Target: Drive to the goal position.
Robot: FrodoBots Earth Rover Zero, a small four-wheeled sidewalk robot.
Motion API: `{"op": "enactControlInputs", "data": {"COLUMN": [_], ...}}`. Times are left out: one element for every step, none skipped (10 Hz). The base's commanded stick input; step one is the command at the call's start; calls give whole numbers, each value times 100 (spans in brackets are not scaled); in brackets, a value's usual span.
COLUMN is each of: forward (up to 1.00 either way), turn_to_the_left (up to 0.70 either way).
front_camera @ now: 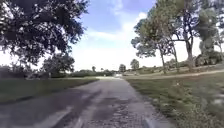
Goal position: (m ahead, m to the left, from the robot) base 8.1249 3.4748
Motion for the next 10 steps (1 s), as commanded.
{"op": "enactControlInputs", "data": {"forward": [69, 69, 69, 69, 69, 69, 69, 69, 69, 69], "turn_to_the_left": [3, 3, 3, 3, 3, 3, 3, 3, 3, 3]}}
